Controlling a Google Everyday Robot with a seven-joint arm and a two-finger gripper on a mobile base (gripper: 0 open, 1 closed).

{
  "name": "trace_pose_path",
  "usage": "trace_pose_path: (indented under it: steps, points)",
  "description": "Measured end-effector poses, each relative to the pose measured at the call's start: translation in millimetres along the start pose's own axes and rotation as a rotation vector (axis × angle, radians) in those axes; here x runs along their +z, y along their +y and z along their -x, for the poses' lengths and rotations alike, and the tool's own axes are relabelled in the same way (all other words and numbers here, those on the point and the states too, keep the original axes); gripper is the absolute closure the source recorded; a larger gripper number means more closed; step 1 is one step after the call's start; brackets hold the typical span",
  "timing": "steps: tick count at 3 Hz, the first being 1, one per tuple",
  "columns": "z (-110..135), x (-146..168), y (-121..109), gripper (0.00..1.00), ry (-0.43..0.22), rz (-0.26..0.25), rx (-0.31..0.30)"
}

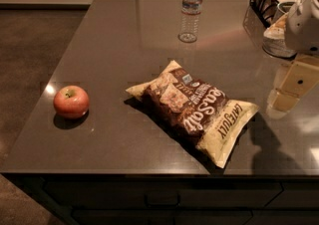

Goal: Move apple near brown chip bag

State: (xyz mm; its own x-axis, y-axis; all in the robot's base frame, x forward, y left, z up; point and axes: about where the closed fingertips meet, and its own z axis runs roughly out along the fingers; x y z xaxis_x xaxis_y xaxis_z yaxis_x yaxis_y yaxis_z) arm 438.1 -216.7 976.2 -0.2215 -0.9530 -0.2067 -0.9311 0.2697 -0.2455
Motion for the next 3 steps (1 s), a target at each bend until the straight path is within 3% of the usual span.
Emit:
trace_pose_path:
  steps: [1, 2, 3]
  points:
    - [0, 0, 0, 0.0, 0.0, -0.001, 0.0]
    - [17, 7, -7, 0.0, -0.024, 0.006, -0.013]
    - [53, 21, -13, 0.0, -0.088, 0.039, -0.05]
